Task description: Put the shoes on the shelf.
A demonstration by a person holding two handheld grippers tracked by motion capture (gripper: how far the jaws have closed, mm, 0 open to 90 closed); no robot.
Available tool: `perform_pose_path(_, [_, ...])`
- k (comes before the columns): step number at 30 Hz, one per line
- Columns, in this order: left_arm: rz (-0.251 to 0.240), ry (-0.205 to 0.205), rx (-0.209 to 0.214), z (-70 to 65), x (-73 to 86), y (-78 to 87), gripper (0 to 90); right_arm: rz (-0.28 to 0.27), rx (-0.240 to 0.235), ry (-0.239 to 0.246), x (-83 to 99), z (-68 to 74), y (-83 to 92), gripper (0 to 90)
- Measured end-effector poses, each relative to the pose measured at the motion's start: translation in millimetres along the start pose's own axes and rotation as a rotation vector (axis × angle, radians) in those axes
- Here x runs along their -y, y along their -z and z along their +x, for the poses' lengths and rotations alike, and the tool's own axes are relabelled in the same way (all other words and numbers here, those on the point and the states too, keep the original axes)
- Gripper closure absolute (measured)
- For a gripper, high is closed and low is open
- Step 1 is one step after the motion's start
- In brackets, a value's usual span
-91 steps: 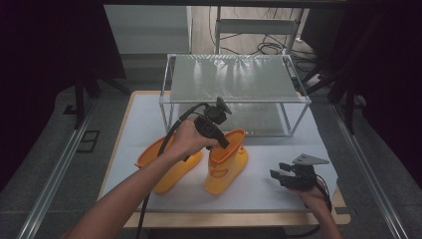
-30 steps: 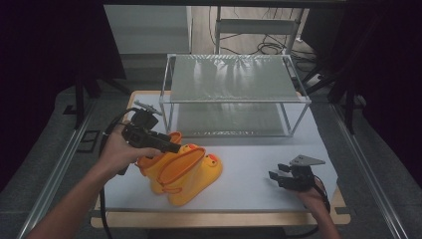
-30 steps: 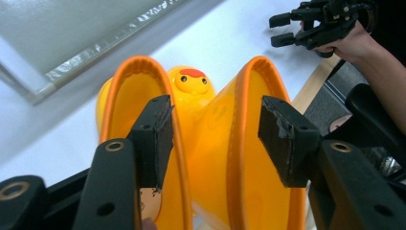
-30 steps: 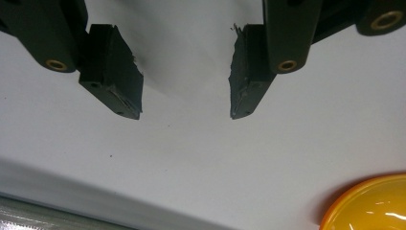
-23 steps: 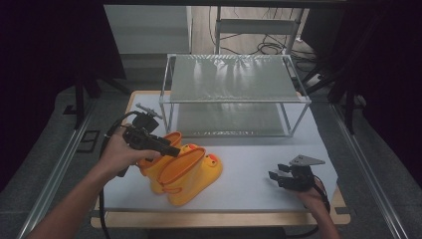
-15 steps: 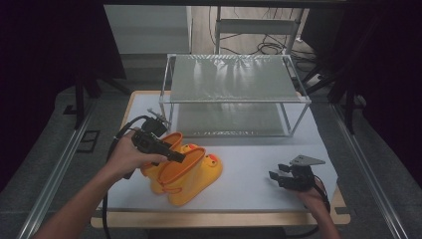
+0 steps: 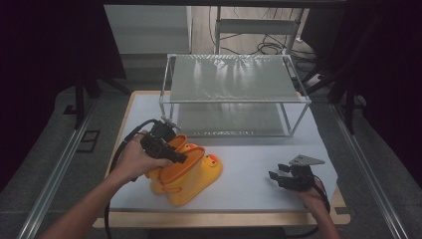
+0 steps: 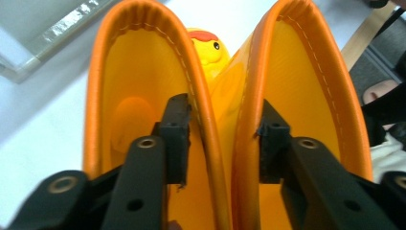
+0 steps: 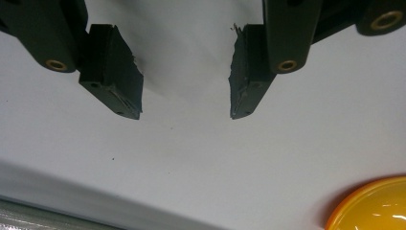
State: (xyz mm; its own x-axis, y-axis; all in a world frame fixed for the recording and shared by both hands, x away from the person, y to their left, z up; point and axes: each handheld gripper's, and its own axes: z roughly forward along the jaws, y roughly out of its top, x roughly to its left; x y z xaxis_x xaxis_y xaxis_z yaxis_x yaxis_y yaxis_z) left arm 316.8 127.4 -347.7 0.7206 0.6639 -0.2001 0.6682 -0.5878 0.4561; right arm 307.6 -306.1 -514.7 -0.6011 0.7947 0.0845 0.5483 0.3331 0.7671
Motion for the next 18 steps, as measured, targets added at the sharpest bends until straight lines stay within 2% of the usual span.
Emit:
perform_pose_path(5, [-0.006, -0.008, -0.023, -1.9, -0.5, -2.0, 76.6, 0.000, 0.001, -0.002, 0.0, -0.2, 0.1, 45.4])
perform_pose_path(11, [-0.006, -0.004, -0.049, -0.8, -1.8, -4.7, 75.9, 0.002, 0.005, -0.004, -0.2, -0.2, -0.4, 45.5])
perform_pose_path(18, [-0.017, 0.001, -0.051, -0.6, -0.6, -4.9, 82.2, 0.006, 0.010, -0.009, 0.0, -0.4, -0.6, 45.5])
